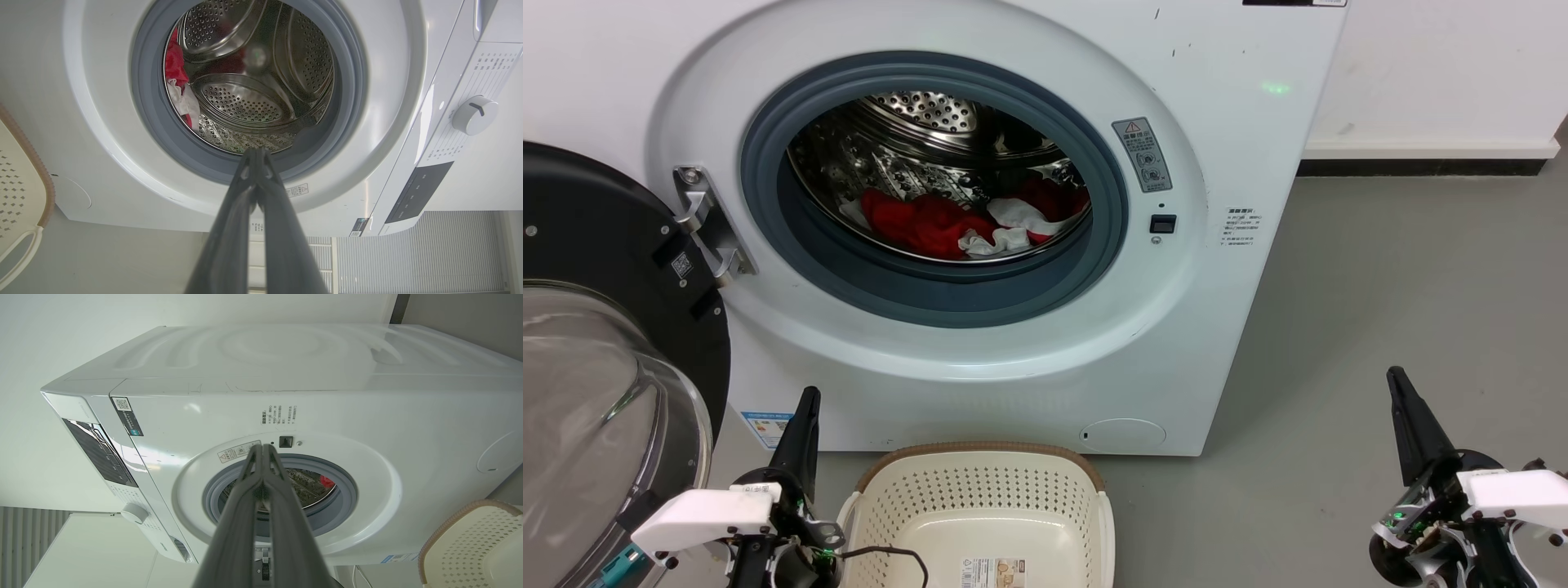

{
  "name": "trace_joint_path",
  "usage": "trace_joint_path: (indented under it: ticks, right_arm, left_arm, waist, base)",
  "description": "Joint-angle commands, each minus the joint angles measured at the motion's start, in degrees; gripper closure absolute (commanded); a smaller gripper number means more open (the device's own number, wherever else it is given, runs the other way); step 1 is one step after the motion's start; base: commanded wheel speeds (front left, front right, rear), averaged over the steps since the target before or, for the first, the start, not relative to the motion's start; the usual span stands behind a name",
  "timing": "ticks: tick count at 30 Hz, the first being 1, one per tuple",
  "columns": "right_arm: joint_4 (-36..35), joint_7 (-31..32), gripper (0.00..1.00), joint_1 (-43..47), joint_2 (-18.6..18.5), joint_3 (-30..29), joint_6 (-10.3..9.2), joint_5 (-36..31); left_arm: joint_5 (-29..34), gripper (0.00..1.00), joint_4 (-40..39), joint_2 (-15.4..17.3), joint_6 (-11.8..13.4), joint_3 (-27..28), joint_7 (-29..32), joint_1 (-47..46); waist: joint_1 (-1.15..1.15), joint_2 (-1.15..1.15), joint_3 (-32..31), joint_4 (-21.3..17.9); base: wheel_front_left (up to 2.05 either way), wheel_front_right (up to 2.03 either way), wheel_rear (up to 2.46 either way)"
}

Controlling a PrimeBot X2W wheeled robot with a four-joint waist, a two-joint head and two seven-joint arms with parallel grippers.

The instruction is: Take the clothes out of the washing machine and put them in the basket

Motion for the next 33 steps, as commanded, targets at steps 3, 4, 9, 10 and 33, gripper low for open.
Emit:
trace_joint_path:
  ticks: [3, 4, 9, 10, 33]
  right_arm:
    - [0.08, -0.01, 1.00, -0.76, 0.21, 0.04, 0.00, -0.35]
    - [0.08, -0.01, 1.00, -0.76, 0.21, 0.04, 0.00, -0.35]
    - [0.08, -0.01, 1.00, -0.76, 0.21, 0.04, 0.00, -0.35]
    - [0.08, -0.01, 1.00, -0.76, 0.21, 0.03, 0.00, -0.35]
    - [-4.35, -4.66, 0.00, 1.91, 0.03, 1.61, 0.00, -8.16]
  left_arm:
    - [-0.08, 1.00, -0.05, -0.06, -0.26, 0.14, 0.07, -0.33]
    - [-0.08, 1.00, -0.05, -0.06, -0.26, 0.14, 0.07, -0.33]
    - [-0.08, 1.00, -0.05, -0.06, -0.26, 0.14, 0.07, -0.33]
    - [-0.08, 1.00, -0.05, -0.06, -0.25, 0.14, 0.07, -0.33]
    - [8.13, 0.00, -2.52, -0.02, 0.02, -3.55, -4.69, -0.90]
  waist:
    - [0.00, 0.00, 0.00, 0.00]
    - [0.00, 0.00, 0.00, 0.00]
    - [0.00, 0.00, 0.00, 0.00]
    - [0.00, 0.00, 0.00, 0.00]
    - [0.00, 0.00, 0.05, -0.01]
  base:
    - [0.00, 0.00, 0.00]
    - [0.00, 0.00, 0.00]
    - [0.00, 0.00, 0.00]
    - [0.00, 0.00, 0.00]
    - [0.00, 0.00, 0.00]
